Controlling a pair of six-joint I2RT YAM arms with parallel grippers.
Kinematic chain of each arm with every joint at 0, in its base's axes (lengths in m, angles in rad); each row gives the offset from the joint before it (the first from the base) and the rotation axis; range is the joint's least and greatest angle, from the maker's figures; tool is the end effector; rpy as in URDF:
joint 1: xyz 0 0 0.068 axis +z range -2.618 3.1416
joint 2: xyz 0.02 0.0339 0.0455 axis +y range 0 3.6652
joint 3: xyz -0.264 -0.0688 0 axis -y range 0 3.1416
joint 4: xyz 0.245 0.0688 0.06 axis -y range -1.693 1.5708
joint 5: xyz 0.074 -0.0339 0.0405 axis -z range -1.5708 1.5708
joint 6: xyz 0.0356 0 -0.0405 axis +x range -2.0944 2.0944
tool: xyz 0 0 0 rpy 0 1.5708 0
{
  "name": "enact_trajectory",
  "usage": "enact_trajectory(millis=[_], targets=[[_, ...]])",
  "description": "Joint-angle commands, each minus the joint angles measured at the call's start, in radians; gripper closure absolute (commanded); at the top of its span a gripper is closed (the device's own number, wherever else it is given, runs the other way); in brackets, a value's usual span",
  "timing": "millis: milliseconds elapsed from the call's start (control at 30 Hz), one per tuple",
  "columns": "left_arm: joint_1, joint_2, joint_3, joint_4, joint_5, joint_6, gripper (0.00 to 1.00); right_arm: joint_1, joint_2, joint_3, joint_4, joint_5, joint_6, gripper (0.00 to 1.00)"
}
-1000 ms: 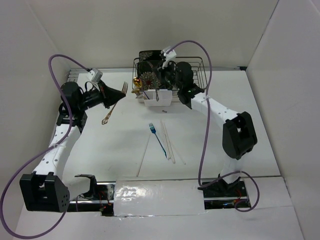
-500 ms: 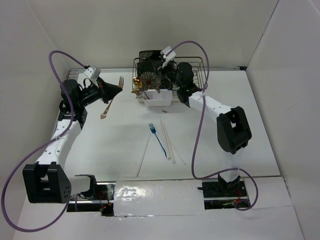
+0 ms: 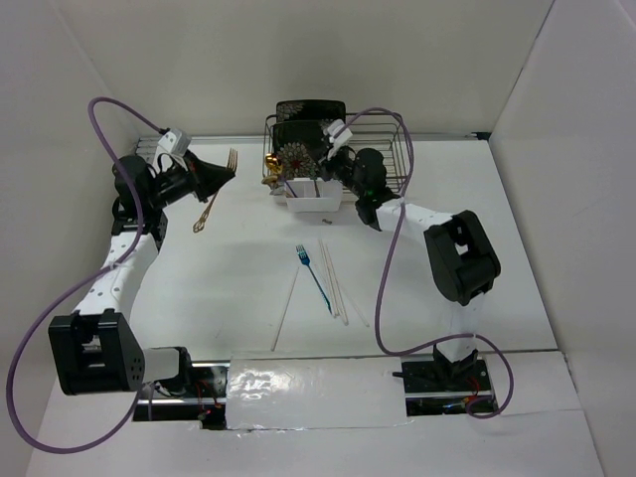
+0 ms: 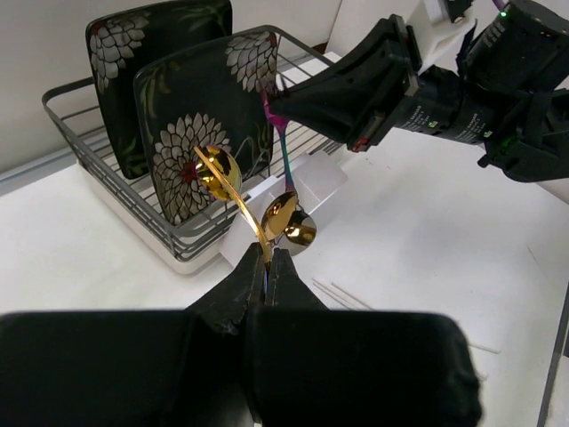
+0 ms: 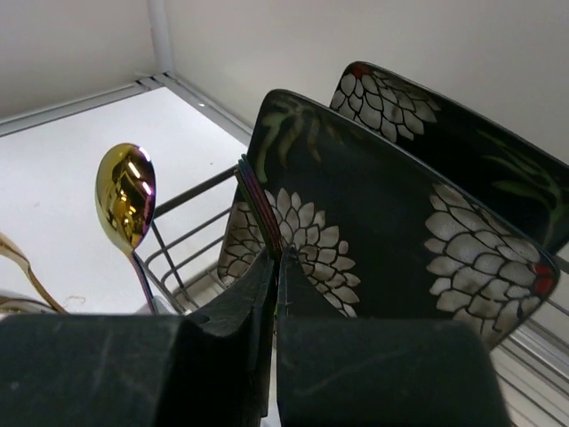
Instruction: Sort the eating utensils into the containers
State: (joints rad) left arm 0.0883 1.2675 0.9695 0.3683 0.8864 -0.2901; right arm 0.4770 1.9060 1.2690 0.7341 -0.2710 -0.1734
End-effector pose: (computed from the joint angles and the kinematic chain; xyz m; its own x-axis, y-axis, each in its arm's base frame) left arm 0.2905 -0.0020 0.3577 -0.1372 -0.1937 -0.9714 0.7043 0.6705 -0.2332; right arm 0.3930 0.2138 0.2758 0.2020 -0.0827 -0.9759 -0.6540 0.7303 -0.1973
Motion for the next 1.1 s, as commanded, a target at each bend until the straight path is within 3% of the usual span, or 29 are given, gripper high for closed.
enact_trajectory(millis=[0,33,100,167,333,367,467,633,733,867,967,1067], targets=[[0.011,0.020,0.057,0.067,0.065,0.022,1.00,0.008,-0.083,-0.065,0.088,0.035,0.012,0.98],[0.010,0.020,0.058,0.078,0.066,0.013,1.00,0.020,-0.082,-0.074,0.088,0.048,0.012,0.85],[0.010,0.013,0.048,0.113,0.080,0.008,1.00,0.029,-0.108,-0.074,0.059,0.049,0.012,0.72],[0.010,0.009,0.038,0.135,0.105,-0.003,1.00,0.035,-0.125,-0.062,0.028,0.049,0.034,0.53],[0.011,0.001,0.014,0.172,0.140,-0.007,1.00,0.049,-0.150,0.100,-0.275,0.067,0.089,0.26],[0.010,-0.002,0.002,0.179,0.144,-0.004,1.00,0.049,-0.157,0.110,-0.309,0.067,0.101,0.16],[0.011,-0.010,-0.014,0.190,0.172,-0.001,1.00,0.063,-0.222,0.110,-0.387,0.093,0.135,0.00],[0.004,0.003,0.021,0.139,0.290,0.026,1.00,0.057,-0.278,0.210,-0.560,0.102,0.224,0.00],[-0.013,-0.003,0.017,0.132,0.310,0.032,1.00,0.043,-0.248,0.337,-0.714,-0.058,0.268,0.00],[-0.016,0.010,0.029,0.155,0.413,-0.009,1.00,0.048,-0.225,0.316,-0.597,-0.296,0.362,0.00],[-0.036,0.010,0.043,0.178,0.492,-0.026,1.00,0.058,-0.236,0.248,-0.510,-0.374,0.449,0.08],[-0.050,0.007,0.054,0.156,0.513,0.000,1.00,0.089,-0.236,0.260,-0.556,-0.375,0.410,0.19]])
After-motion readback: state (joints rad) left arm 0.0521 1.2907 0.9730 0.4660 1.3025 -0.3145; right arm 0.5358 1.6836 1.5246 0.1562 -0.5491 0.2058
